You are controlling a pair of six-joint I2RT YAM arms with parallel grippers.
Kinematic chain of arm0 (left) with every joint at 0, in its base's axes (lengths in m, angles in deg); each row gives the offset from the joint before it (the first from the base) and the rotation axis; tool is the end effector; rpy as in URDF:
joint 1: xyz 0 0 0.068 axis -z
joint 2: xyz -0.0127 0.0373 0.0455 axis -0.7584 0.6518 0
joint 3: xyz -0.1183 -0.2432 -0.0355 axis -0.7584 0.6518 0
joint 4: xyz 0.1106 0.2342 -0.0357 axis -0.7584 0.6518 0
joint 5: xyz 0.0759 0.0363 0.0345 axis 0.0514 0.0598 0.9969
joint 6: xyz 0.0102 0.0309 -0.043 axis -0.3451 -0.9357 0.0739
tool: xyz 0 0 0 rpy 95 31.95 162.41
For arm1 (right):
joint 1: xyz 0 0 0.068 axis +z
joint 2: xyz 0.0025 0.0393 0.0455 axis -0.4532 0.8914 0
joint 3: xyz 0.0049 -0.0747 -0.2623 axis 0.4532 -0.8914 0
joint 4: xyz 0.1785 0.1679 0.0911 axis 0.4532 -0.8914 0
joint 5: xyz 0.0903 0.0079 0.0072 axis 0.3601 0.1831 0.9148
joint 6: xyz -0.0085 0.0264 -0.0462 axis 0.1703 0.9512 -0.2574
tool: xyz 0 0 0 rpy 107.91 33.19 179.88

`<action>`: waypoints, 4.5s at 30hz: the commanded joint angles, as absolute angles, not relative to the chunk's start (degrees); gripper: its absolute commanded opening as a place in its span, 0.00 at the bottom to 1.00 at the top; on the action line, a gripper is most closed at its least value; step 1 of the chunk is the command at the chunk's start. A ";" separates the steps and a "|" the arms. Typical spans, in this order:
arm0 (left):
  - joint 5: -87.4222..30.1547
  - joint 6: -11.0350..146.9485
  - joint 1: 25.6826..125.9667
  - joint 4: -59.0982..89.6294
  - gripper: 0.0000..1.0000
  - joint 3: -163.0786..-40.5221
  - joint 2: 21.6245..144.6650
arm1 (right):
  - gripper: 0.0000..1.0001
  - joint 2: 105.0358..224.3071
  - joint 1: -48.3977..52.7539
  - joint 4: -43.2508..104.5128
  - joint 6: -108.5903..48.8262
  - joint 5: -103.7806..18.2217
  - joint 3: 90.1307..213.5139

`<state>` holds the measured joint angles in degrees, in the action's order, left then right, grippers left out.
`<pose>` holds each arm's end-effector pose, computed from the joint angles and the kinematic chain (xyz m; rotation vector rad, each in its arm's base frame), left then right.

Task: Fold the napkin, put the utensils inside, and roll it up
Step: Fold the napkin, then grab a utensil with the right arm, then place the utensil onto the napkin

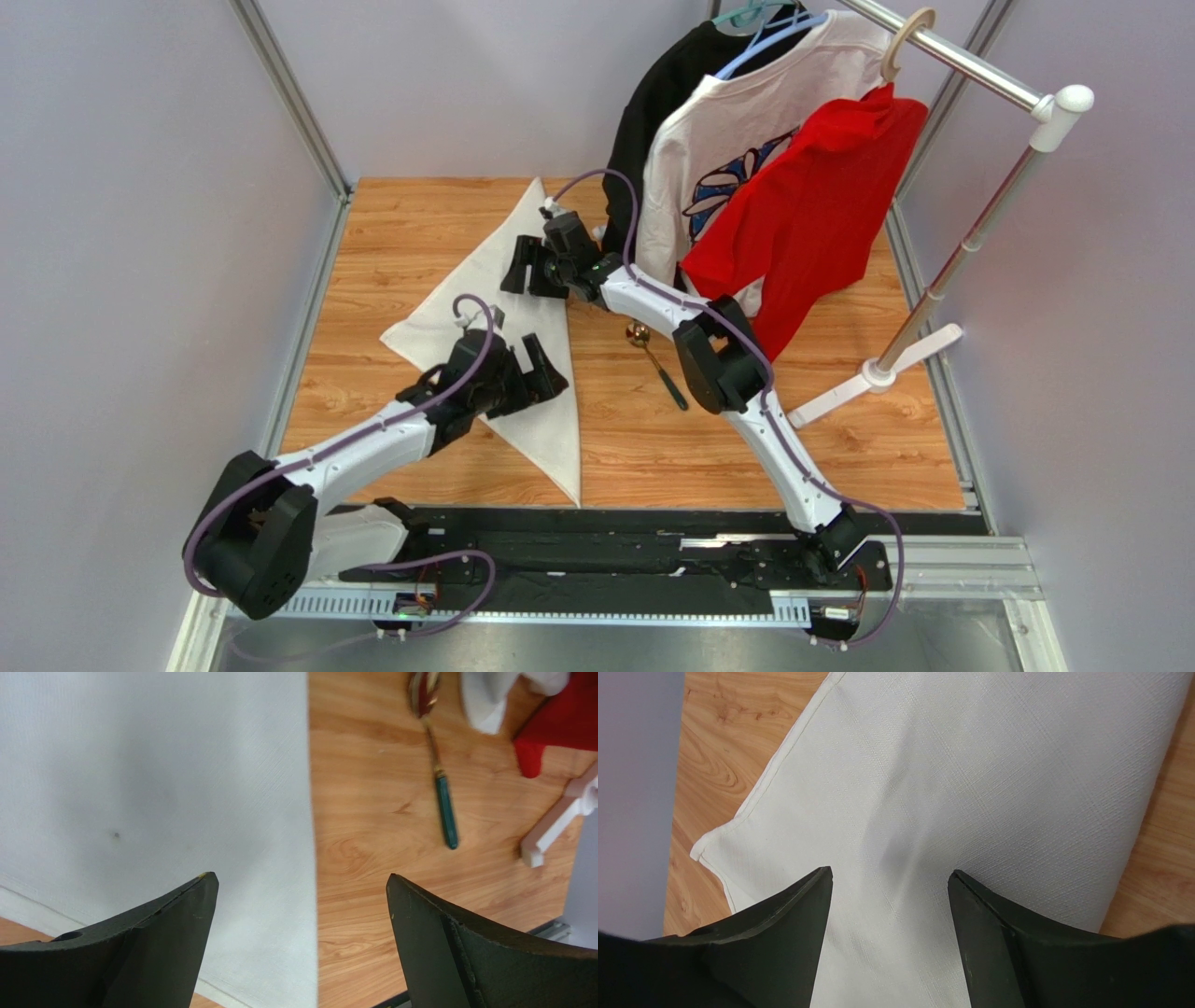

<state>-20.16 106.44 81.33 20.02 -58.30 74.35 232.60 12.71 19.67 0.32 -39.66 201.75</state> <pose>0.1939 -0.1210 0.1811 -0.3774 2.3622 -0.7192 0.4456 0.3779 0.1445 -0.1681 2.3305 0.9259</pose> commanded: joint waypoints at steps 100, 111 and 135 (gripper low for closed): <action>-42.34 73.96 39.75 50.33 0.99 -102.49 81.57 | 0.00 181.83 22.53 2.49 2.59 -60.27 147.98; -43.75 74.48 38.34 50.06 0.99 -102.40 82.36 | 0.00 198.19 24.64 -1.99 3.91 -61.85 169.24; -48.15 76.42 33.68 48.66 0.99 -101.70 83.50 | 0.00 214.46 21.57 -7.97 6.02 -63.17 184.55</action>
<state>-46.33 75.64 34.41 50.49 -101.73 83.42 213.76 22.61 -7.89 6.33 -61.60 181.27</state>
